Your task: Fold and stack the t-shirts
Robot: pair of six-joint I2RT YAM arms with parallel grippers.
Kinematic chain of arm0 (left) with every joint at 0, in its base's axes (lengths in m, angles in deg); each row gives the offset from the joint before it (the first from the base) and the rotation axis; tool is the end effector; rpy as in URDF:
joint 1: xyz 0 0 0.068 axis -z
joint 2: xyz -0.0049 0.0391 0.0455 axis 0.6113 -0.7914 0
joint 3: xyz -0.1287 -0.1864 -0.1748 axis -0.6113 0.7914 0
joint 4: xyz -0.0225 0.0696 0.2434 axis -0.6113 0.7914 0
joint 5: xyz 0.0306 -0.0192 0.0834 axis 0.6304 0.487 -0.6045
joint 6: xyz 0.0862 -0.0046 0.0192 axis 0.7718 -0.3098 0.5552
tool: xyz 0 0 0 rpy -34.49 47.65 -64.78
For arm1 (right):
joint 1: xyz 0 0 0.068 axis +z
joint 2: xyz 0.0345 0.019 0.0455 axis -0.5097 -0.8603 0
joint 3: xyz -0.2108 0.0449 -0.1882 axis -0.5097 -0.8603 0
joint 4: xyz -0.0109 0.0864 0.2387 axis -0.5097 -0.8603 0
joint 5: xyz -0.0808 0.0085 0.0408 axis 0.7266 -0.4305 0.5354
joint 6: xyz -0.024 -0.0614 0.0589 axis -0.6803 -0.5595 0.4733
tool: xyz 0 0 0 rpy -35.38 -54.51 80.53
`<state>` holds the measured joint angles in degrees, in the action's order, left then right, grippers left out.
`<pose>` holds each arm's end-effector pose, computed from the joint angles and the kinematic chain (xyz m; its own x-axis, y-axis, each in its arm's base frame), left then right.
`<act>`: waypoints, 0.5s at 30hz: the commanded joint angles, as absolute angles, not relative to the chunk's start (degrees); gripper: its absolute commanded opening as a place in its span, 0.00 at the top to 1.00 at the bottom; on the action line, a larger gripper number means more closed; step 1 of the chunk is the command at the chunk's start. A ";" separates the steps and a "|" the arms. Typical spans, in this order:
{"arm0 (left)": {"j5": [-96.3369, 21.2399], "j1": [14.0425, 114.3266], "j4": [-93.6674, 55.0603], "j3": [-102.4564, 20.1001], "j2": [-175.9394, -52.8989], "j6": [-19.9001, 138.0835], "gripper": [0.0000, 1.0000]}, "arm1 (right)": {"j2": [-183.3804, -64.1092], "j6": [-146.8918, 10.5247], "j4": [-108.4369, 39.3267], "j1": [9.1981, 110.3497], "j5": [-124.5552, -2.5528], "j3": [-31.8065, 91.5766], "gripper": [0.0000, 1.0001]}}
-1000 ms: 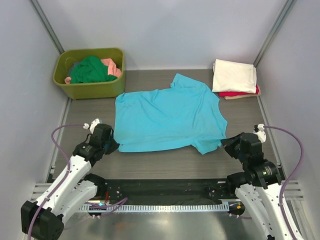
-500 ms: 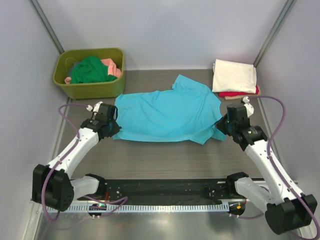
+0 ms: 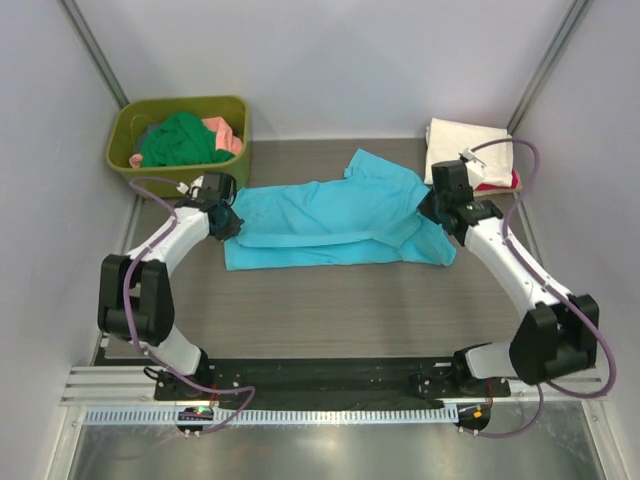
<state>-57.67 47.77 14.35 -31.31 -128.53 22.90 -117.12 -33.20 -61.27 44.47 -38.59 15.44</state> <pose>0.3320 -0.0426 0.2070 -0.6150 -0.6267 -0.4787 -0.5787 0.7710 -0.2659 0.3001 0.0498 0.2881 -0.4765 0.5380 -0.6953 0.4146 0.8349 0.3619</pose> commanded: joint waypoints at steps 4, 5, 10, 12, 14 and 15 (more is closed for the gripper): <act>-57.42 46.21 14.70 -42.12 -138.13 23.56 0.91 | -134.83 -39.13 -56.02 43.57 -34.54 31.99 0.93; -56.72 45.08 16.10 -45.01 -139.46 23.65 0.82 | -137.47 -40.10 -55.93 42.87 -35.69 34.38 0.80; -54.93 47.34 17.16 -44.78 -136.08 25.84 0.17 | -145.95 -43.01 -62.97 41.46 -36.59 43.66 0.16; -56.88 48.32 17.25 -39.28 -132.90 24.97 0.12 | -142.96 -42.22 -61.04 41.20 -35.61 39.27 0.13; -56.63 48.58 13.76 -33.38 -127.20 22.44 0.13 | -136.82 -40.29 -58.93 40.76 -36.22 30.22 0.12; -56.10 48.58 12.08 -27.69 -125.17 21.98 0.14 | -134.45 -39.50 -56.92 40.23 -36.49 26.71 0.13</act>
